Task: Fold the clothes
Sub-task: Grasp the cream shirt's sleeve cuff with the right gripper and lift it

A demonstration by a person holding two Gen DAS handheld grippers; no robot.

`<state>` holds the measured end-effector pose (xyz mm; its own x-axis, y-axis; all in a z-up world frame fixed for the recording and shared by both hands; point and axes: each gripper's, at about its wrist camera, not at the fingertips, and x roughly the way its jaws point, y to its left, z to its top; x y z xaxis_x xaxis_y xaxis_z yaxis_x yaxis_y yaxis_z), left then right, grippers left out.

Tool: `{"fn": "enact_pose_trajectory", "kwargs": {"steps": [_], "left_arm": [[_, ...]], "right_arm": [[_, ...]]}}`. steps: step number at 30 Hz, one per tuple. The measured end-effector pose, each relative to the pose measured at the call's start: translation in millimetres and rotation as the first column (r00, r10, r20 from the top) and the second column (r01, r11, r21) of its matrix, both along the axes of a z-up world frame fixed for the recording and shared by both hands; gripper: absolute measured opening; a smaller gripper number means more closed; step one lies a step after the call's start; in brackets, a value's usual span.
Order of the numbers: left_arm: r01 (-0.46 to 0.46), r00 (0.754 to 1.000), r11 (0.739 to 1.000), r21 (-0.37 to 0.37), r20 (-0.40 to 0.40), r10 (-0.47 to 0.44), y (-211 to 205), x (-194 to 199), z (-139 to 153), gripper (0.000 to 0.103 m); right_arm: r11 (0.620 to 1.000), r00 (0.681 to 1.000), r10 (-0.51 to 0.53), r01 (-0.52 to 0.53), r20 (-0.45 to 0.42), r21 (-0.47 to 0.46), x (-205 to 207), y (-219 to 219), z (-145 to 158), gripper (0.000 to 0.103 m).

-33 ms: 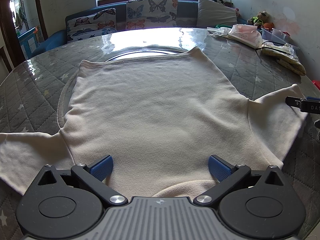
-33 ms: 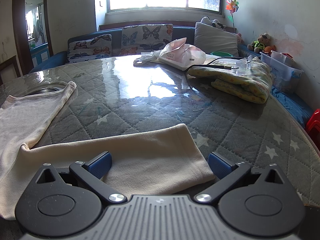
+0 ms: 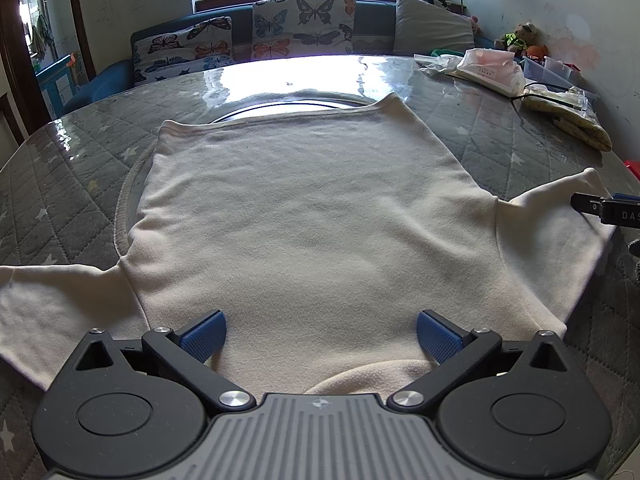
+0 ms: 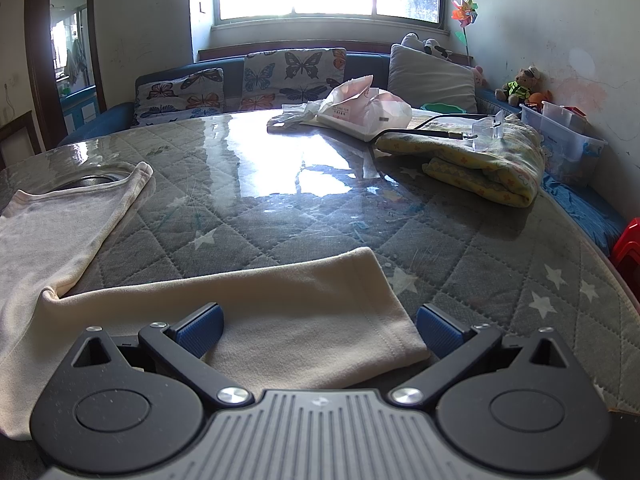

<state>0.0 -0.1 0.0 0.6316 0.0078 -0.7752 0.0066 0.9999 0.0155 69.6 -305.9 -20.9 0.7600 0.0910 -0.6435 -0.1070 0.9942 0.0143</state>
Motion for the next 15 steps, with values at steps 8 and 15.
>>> {"fn": "enact_pose_trajectory", "kwargs": {"steps": [8, 15], "left_arm": [[0.010, 1.000, 1.000, 0.005, 0.008, -0.010, -0.1, -1.6, -0.6, 0.103], [0.014, 1.000, 1.000, 0.003, 0.008, -0.015, -0.2, -1.6, -0.1, 0.103]], "right_arm": [[1.000, 1.000, -0.001, 0.001, -0.002, -0.008, 4.1, 1.9, 0.2, 0.103], [1.000, 1.000, -0.017, 0.017, 0.015, -0.022, -5.9, 1.2, 7.3, 0.103]]}}
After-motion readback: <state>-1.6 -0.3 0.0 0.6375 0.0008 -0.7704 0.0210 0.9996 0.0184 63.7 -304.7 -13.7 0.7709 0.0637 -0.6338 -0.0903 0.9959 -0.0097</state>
